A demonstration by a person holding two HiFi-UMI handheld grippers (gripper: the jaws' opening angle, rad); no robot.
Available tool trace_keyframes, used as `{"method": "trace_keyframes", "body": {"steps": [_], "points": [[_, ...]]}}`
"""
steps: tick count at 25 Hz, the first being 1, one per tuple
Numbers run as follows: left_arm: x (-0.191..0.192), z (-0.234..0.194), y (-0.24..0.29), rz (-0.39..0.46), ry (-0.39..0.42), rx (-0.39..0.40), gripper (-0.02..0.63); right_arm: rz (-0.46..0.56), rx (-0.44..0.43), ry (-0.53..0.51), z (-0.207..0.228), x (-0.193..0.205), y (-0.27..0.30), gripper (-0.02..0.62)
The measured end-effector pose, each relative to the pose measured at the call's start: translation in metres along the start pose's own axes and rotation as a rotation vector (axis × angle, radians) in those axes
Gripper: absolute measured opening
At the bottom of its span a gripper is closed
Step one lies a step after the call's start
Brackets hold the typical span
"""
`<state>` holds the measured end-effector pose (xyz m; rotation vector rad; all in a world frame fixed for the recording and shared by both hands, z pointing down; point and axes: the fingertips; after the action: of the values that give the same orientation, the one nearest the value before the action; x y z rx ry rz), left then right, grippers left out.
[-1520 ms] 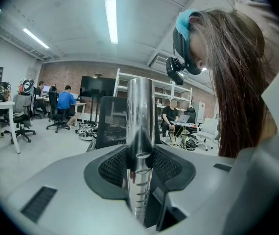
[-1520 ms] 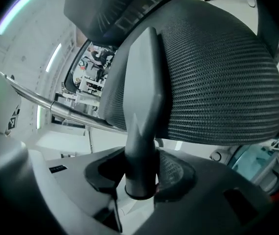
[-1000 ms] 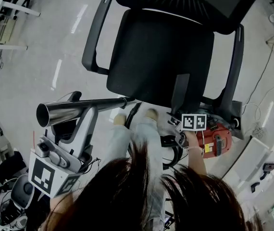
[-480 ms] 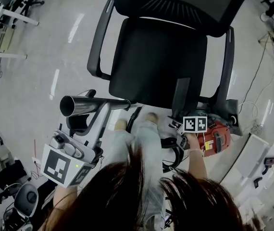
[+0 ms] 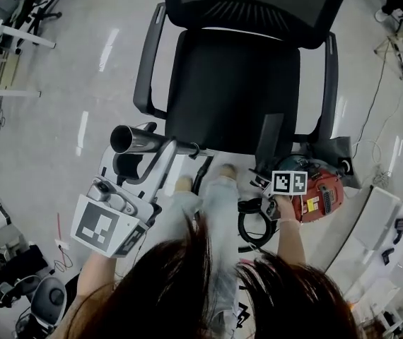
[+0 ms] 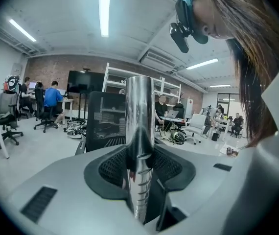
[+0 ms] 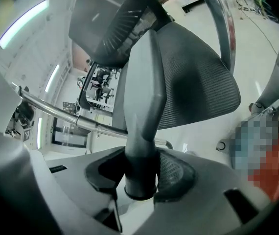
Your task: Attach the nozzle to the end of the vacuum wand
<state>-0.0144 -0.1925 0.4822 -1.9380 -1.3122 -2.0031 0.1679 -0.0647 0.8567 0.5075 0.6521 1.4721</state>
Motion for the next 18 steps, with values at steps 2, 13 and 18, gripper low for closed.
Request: {"method": "trace_keyframes", "body": {"steps": [2, 13, 18], "points": [[-0.003, 0.004, 0.002, 0.012, -0.004, 0.017, 0.157, 0.014, -0.006, 0.007, -0.004, 0.002, -0.001, 0.176], [0.005, 0.005, 0.002, -0.034, 0.019, 0.05, 0.156, 0.112, -0.014, 0.037, -0.04, 0.005, -0.016, 0.176], [0.003, 0.011, -0.004, -0.045, 0.034, 0.095, 0.156, 0.155, -0.009, 0.053, -0.061, 0.005, -0.025, 0.178]]}}
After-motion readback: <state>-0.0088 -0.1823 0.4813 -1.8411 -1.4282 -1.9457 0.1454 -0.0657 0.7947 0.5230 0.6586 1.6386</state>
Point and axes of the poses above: the fingertips, and each gripper's own axes: y forward along the fingers, z to its right, x out of its underside, and after that the axes turned 13 degrees about -z, right-handed
